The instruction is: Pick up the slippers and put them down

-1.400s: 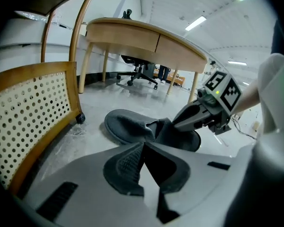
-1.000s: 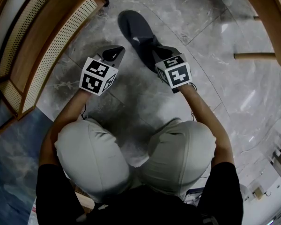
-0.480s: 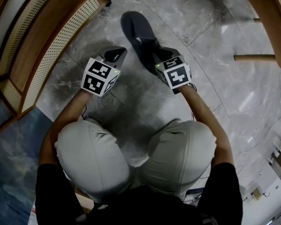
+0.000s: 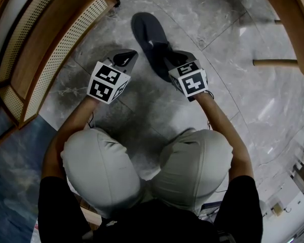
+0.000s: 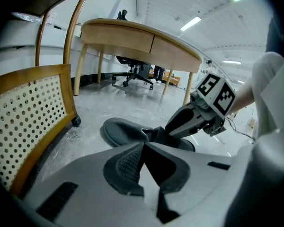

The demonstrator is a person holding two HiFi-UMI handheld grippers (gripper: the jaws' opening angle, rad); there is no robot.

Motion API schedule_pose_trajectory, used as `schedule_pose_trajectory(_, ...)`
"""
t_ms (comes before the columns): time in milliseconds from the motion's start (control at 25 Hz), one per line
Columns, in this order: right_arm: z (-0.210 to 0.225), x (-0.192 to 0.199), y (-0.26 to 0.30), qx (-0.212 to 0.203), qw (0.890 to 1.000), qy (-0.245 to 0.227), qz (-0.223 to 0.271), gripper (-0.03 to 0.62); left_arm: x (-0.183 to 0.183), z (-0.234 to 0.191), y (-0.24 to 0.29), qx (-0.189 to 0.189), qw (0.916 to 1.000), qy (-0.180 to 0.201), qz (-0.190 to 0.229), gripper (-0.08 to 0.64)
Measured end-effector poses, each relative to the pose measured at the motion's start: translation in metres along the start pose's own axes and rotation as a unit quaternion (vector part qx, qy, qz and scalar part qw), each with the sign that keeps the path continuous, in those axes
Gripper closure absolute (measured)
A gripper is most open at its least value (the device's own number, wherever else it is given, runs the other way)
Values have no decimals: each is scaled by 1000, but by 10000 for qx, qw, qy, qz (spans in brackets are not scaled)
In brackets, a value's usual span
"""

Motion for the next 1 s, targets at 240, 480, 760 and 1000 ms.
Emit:
schedule_pose_trajectory(240, -2, -16, -19, -6, 9999, 38, 147, 523, -13, -3, -17, -13, 10000, 22, 14, 555)
schedule_pose_trajectory(480, -10, -37, -61, 15, 9999, 68, 157, 578, -41, 7, -45, -40, 9999, -131, -47, 555)
schedule_pose_trajectory(760, -26, -77, -138, -21, 9999, 132, 87, 594, -101, 31, -97, -84, 9994, -324, -105, 555)
schedule_pose_trajectory(1000, -45, -121, -224, -58, 10000, 58, 5, 594, -170, 47, -170, -414, 9973, -587, 126, 555)
Point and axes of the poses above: the fingertips, and each gripper's own axes: y forward along the fingers, z to its right, x out of its underside, the point moved 5 cm from there along -y, backward along the fingers, and after that the axes turned 1 degree about -z, right-handed, at the moved point
